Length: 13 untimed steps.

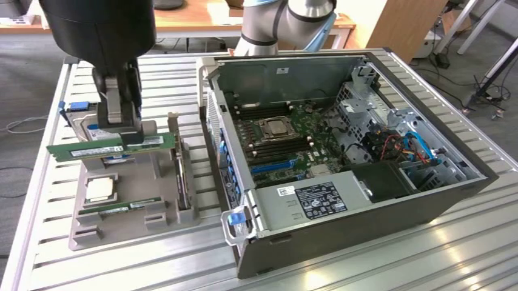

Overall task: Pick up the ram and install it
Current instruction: 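Pick up the ram and move it above insertion slot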

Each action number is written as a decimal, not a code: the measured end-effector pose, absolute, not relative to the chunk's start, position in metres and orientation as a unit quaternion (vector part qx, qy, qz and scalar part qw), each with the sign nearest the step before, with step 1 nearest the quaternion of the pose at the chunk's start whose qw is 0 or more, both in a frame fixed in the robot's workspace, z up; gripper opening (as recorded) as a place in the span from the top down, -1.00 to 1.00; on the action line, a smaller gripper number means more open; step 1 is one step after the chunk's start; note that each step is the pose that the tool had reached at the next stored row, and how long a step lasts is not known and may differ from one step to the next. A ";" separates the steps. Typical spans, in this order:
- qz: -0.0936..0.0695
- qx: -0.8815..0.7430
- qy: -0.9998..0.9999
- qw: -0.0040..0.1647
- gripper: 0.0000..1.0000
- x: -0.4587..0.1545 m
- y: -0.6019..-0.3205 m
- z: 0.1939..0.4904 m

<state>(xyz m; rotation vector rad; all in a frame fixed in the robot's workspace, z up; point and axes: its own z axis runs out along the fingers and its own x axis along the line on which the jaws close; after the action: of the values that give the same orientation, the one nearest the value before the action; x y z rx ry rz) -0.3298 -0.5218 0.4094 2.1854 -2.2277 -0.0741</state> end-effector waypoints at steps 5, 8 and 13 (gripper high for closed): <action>-0.024 0.701 -0.713 0.010 0.76 -0.318 -0.522 0.409; -0.024 0.701 -0.712 0.010 0.76 -0.311 -0.522 0.409; -0.024 0.702 -0.711 0.010 0.76 -0.299 -0.522 0.409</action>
<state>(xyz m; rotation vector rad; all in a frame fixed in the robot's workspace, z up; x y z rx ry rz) -0.2987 -0.5218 0.4095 2.1929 -2.2214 -0.0759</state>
